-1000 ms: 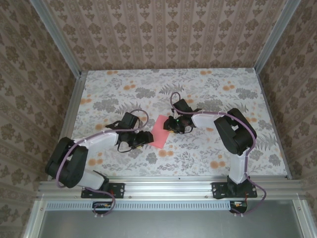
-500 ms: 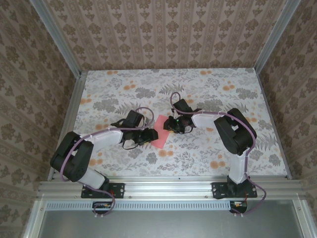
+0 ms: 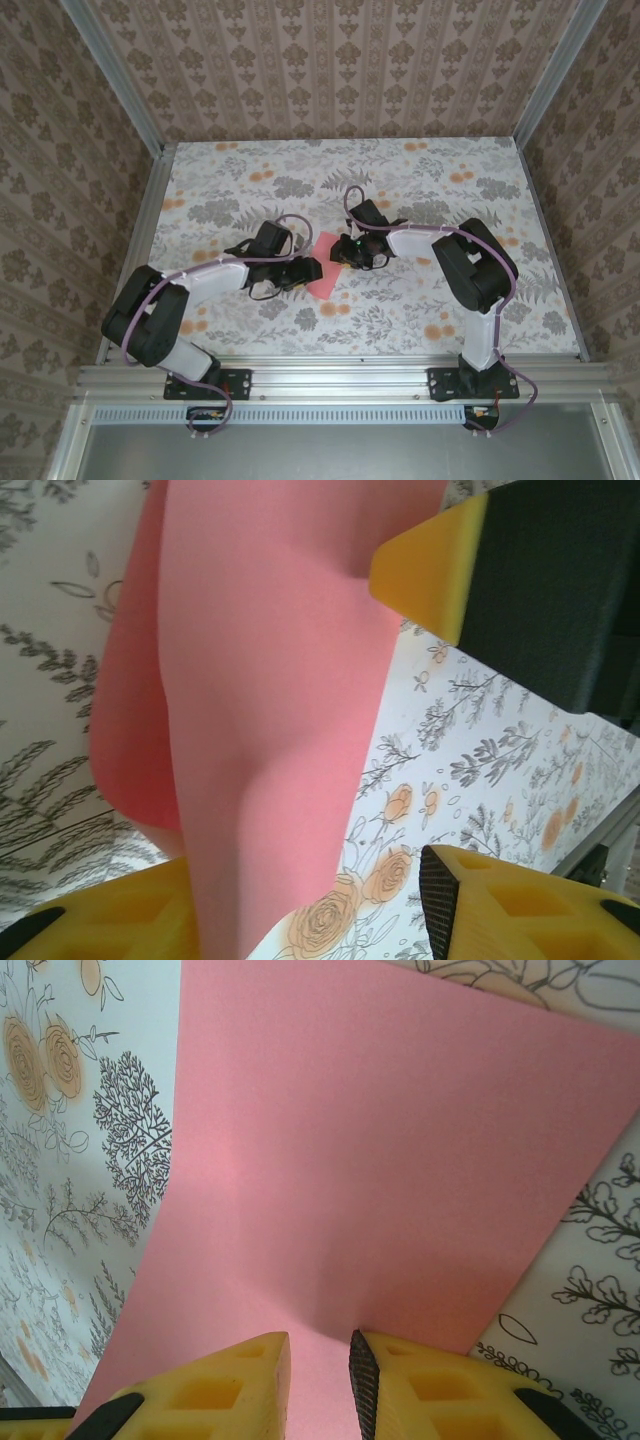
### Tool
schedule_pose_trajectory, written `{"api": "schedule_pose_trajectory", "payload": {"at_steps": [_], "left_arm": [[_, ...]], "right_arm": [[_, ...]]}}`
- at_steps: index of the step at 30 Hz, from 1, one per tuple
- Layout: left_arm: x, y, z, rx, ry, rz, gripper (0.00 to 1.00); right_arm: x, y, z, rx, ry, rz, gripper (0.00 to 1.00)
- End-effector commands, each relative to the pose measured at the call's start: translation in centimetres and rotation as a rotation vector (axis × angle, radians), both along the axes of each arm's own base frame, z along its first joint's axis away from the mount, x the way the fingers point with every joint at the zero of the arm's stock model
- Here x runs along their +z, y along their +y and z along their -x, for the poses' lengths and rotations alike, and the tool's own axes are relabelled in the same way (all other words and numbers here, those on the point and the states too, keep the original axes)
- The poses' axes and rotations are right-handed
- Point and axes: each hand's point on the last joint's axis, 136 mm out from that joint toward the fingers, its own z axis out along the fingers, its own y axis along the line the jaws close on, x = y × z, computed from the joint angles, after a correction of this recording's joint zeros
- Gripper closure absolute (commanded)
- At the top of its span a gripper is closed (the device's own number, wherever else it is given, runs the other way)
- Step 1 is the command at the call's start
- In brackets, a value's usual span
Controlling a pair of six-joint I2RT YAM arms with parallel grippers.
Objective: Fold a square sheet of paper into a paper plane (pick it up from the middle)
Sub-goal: Fold the triangle a second time at the center of the table.
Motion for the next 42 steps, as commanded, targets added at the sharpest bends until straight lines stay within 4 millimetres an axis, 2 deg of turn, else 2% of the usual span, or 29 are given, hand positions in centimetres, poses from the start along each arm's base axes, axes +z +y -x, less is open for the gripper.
{"api": "schedule_pose_trajectory", "payload": {"at_steps": [1, 15, 23, 27, 30, 36, 42], "left_arm": [[2.0, -1.2, -0.4, -0.009, -0.027, 0.071, 0.48], [2.4, -2.7, -1.0, -0.025, -0.031, 0.123, 0.51], [1.1, -3.5, -1.6, -0.034, -0.024, 0.108, 0.51], [0.5, -3.5, -1.9, -0.028, -0.023, 0.097, 0.54], [-0.2, -3.5, -2.0, -0.025, -0.015, 0.082, 0.61], [-1.1, -2.9, -2.0, -0.015, -0.01, 0.04, 0.71], [-1.5, -2.6, -2.0, -0.01, -0.01, 0.017, 0.76]], "right_arm": [[-4.0, -2.1, 2.5, -0.015, 0.117, 0.113, 0.72], [-4.2, -2.0, 2.5, -0.018, 0.123, 0.105, 0.73], [-3.8, -1.6, 2.5, -0.011, 0.121, 0.081, 0.72], [-3.3, -1.2, 2.4, -0.005, 0.115, 0.059, 0.72], [-2.5, -0.9, 2.2, 0.003, 0.101, 0.035, 0.73], [0.3, -0.6, 1.6, 0.021, 0.039, -0.047, 0.75], [1.7, -0.6, 2.7, 0.077, 0.005, -0.073, 0.7]]}}
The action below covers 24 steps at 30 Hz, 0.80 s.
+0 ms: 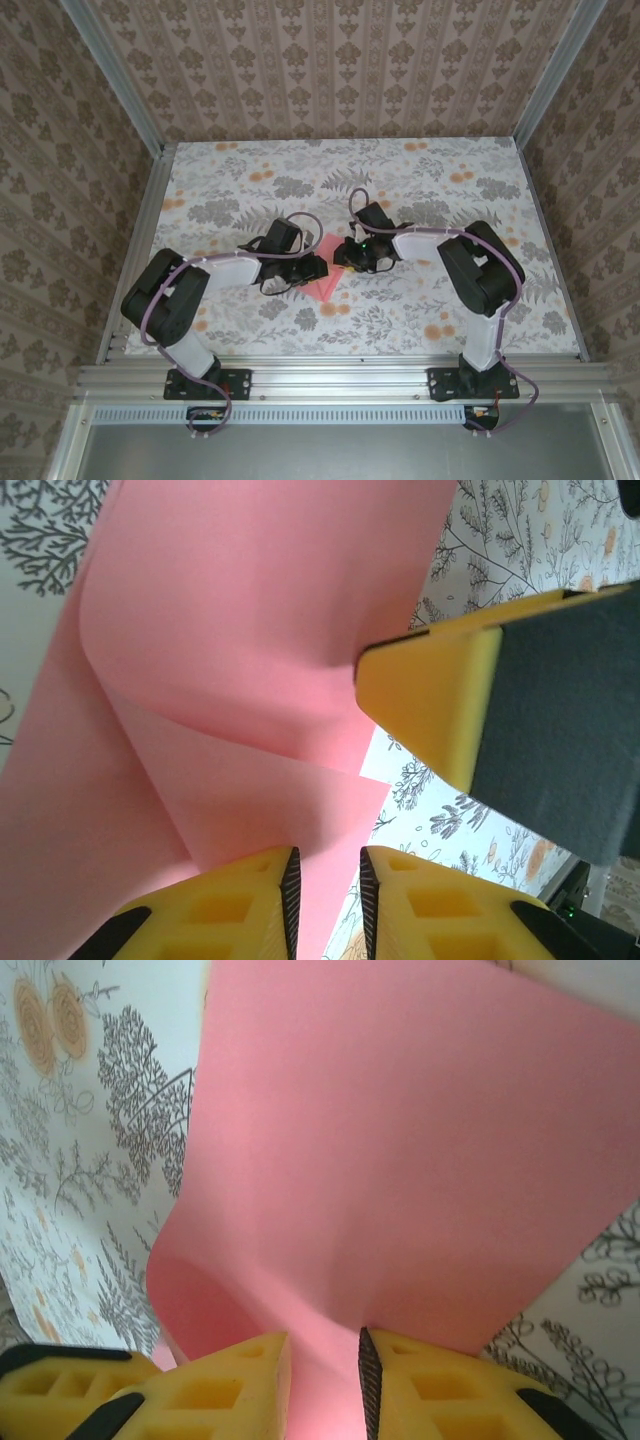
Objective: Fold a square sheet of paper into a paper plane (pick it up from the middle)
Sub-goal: Fold the triangle a second time at the center of the table.
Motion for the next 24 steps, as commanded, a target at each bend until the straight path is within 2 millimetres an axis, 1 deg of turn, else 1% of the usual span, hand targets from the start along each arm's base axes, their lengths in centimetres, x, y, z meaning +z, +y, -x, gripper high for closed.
{"api": "schedule_pose_trajectory", "payload": {"at_steps": [1, 3, 9, 16, 24], "left_arm": [[-0.1, -0.1, -0.4, -0.004, -0.014, -0.021, 0.77], [-0.2, -0.1, -0.4, -0.007, -0.011, -0.022, 0.78], [-0.3, -0.2, -0.4, -0.009, -0.01, -0.022, 0.82], [-0.4, -0.1, -0.3, -0.008, -0.008, -0.023, 0.83], [-0.2, -0.3, -0.3, -0.012, -0.01, -0.018, 0.84]], "right_arm": [[1.2, -0.1, 1.5, 0.049, -0.002, -0.029, 0.68], [1.4, -0.1, 1.9, 0.06, -0.006, -0.041, 0.66], [1.5, 0.2, 2.8, 0.092, -0.002, -0.072, 0.68], [1.9, 1.3, 2.5, 0.116, -0.014, -0.109, 0.67], [1.5, 2.0, 2.3, 0.126, 0.0, -0.12, 0.68]]}}
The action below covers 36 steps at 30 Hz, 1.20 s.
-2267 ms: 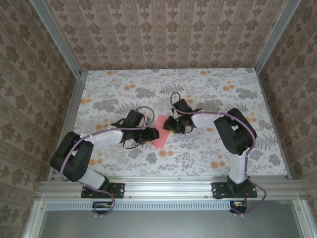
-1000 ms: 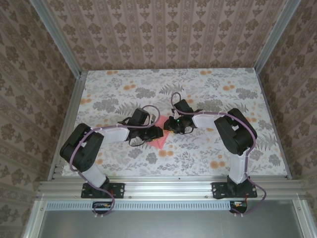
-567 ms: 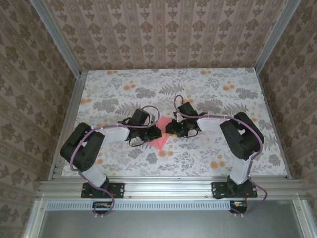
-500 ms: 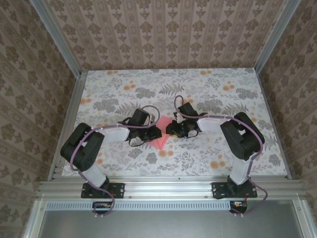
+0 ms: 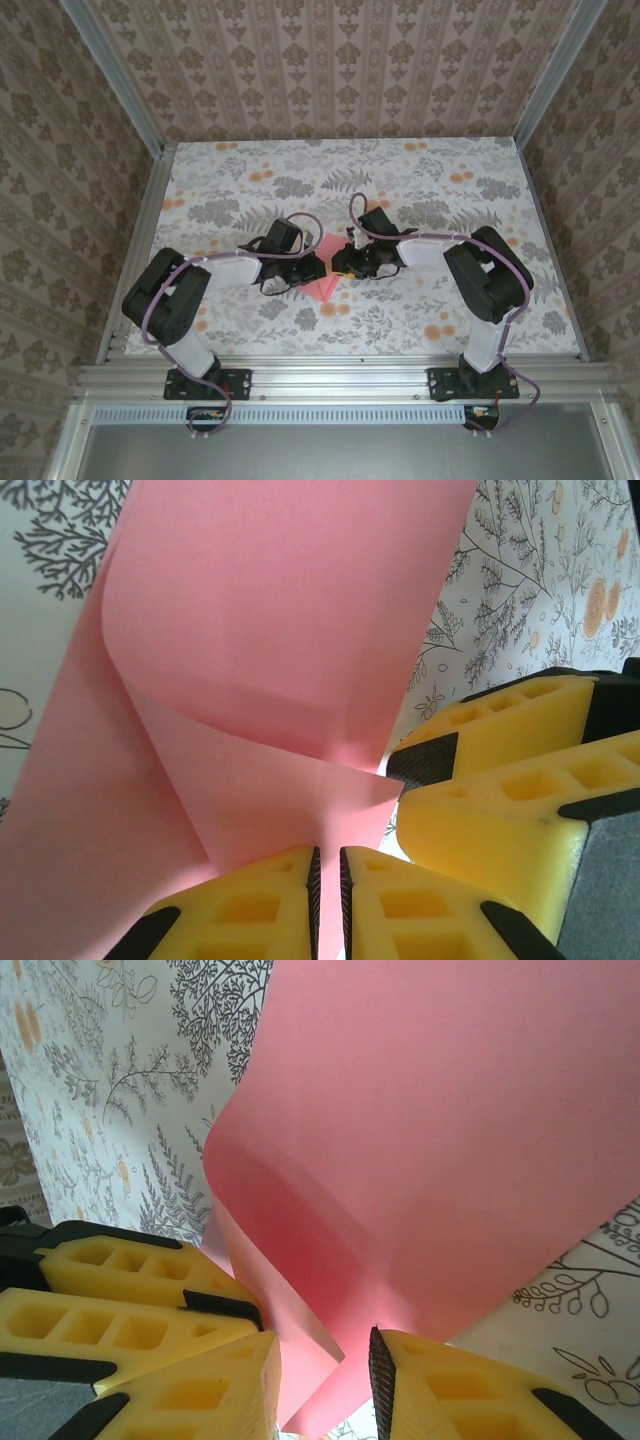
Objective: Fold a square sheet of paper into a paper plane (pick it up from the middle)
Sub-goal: Fold the triangle a second time at the center of the table.
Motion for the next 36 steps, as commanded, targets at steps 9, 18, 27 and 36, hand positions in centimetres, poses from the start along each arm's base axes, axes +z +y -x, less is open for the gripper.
{"api": "schedule_pose_trajectory", "payload": {"at_steps": [9, 18, 27, 36], "left_arm": [[0.3, -0.5, -0.3, -0.018, -0.013, 0.0, 0.85], [0.7, -0.4, -0.2, -0.017, -0.018, 0.0, 0.85], [1.5, -0.4, 0.1, -0.028, -0.032, 0.02, 0.77], [1.6, -0.8, 0.6, -0.058, -0.025, 0.033, 0.76]], "right_arm": [[-0.1, 1.4, 0.0, 0.04, 0.01, -0.054, 0.77], [-0.5, 1.2, -0.4, 0.02, 0.008, -0.041, 0.95], [-1.7, -0.6, 0.0, 0.03, -0.005, 0.08, 0.99], [-2.0, -0.7, -0.5, 0.026, -0.015, 0.104, 0.98]]}}
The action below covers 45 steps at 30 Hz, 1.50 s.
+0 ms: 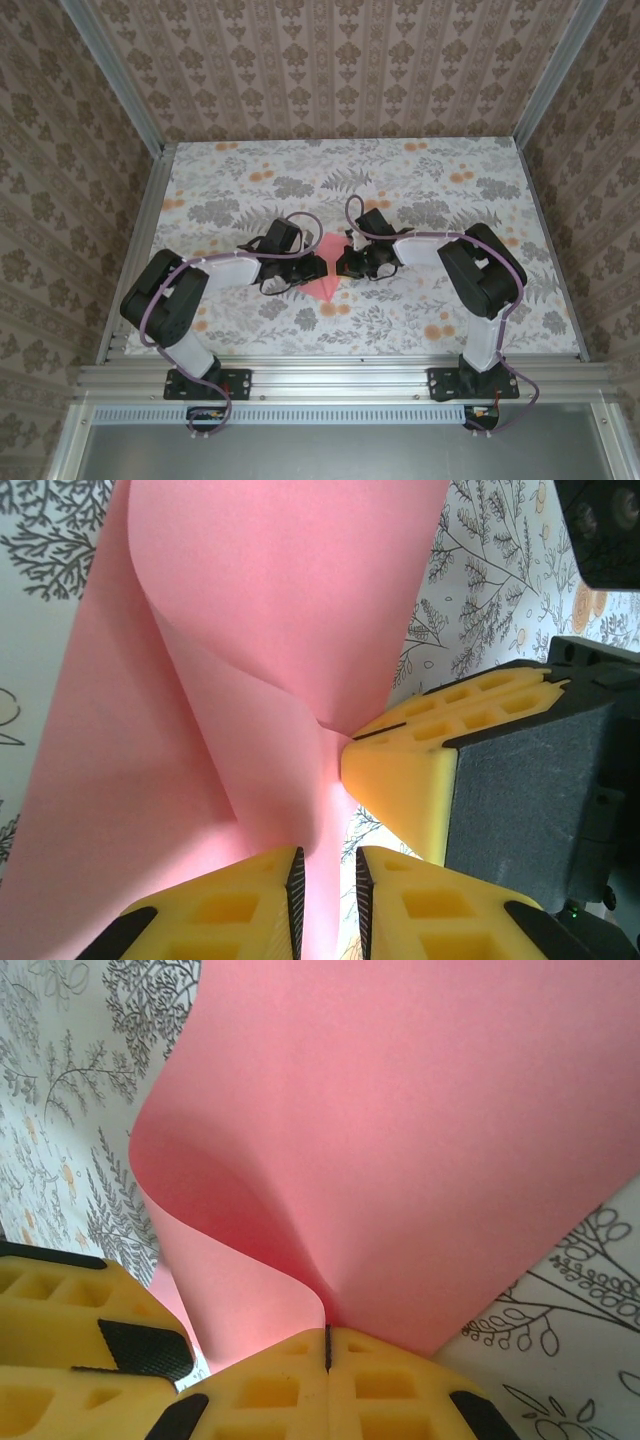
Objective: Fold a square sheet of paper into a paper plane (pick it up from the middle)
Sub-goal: Fold the triangle a second time at the center of the table.
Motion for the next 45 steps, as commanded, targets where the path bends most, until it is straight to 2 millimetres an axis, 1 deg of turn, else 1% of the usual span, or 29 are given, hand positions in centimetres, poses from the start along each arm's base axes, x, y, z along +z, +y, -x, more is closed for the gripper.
{"api": "schedule_pose_trajectory", "payload": {"at_steps": [1, 8, 11, 13, 18, 25, 29, 35, 45], "left_arm": [[1.1, -0.8, 0.5, -0.056, -0.015, 0.026, 0.76], [1.2, -1.3, 0.7, -0.074, -0.018, 0.026, 0.76], [1.1, -1.2, 0.6, -0.072, -0.019, 0.022, 0.76], [0.9, -0.8, 0.6, -0.056, -0.022, 0.003, 0.76], [-0.3, 0.8, 0.7, -0.021, -0.013, -0.078, 0.68], [-1.5, 1.7, 1.1, -0.014, 0.007, -0.139, 0.58], [-2.2, 2.1, 1.4, -0.018, 0.019, -0.169, 0.54], [-2.7, 2.4, 1.6, -0.018, 0.025, -0.191, 0.55], [-3.0, 2.4, 1.7, -0.024, 0.032, -0.197, 0.63]], "right_arm": [[-0.5, -0.3, -0.3, 0.006, -0.005, 0.042, 0.98], [-0.5, -0.7, -0.3, 0.008, -0.014, 0.073, 0.98], [-0.3, -0.9, -0.3, 0.01, -0.022, 0.079, 0.98], [-0.1, -1.0, -0.3, 0.01, -0.028, 0.082, 0.98], [-0.2, -1.1, -0.2, 0.011, -0.026, 0.086, 0.98], [-0.2, -1.1, -0.2, 0.012, -0.027, 0.091, 0.98], [-0.1, -1.2, -0.3, 0.008, -0.032, 0.101, 0.97], [-0.1, -1.5, -0.5, 0.003, -0.04, 0.118, 0.97], [-0.2, -2.0, -0.8, -0.01, -0.05, 0.149, 0.97]]}}
